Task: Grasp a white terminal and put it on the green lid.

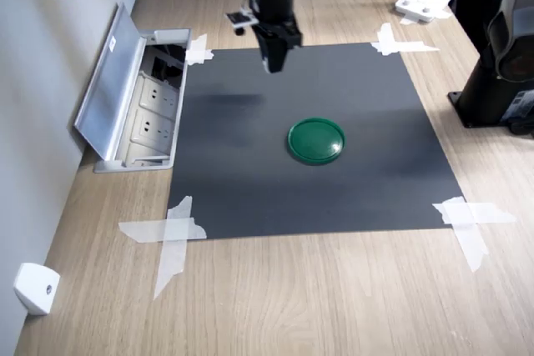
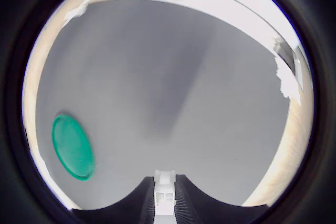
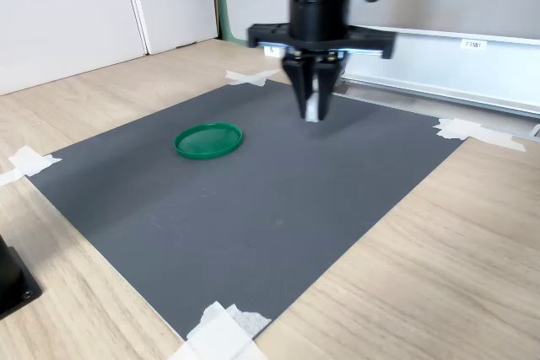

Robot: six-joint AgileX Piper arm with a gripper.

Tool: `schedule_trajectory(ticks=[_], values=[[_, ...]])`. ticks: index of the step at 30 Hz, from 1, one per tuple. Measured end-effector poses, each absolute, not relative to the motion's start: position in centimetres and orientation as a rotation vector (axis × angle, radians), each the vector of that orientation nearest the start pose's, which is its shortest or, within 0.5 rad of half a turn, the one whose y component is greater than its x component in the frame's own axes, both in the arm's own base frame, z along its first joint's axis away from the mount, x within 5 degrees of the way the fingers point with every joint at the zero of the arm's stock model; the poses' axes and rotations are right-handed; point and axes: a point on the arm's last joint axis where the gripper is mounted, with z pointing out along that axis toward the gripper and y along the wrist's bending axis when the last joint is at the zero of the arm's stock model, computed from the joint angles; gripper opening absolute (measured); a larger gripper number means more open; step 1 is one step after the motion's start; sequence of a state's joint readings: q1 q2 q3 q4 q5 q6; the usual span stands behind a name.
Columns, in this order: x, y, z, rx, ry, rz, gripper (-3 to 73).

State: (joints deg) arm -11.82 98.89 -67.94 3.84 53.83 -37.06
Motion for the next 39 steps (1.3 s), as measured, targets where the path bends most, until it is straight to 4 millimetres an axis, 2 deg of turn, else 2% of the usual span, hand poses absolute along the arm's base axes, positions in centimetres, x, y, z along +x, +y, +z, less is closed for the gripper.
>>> schedule_trajectory(ticks=[8,12,19,28,31,34,39], values=[[29.2,0.1,21.9,-0.763,2.836,0.001,11.0],[27.9,1.9,21.1,-0.790,2.841,0.021,11.0],[26.9,2.6,19.0,-0.776,2.837,0.020,11.0],[27.5,2.6,19.0,-0.765,2.753,-0.004,12.3],[27.6,2.8,18.6,-0.781,2.765,0.023,16.7],[27.7,2.9,18.1,-0.796,2.780,0.042,25.9],[27.7,2.9,17.8,-0.802,2.788,0.047,47.6]])
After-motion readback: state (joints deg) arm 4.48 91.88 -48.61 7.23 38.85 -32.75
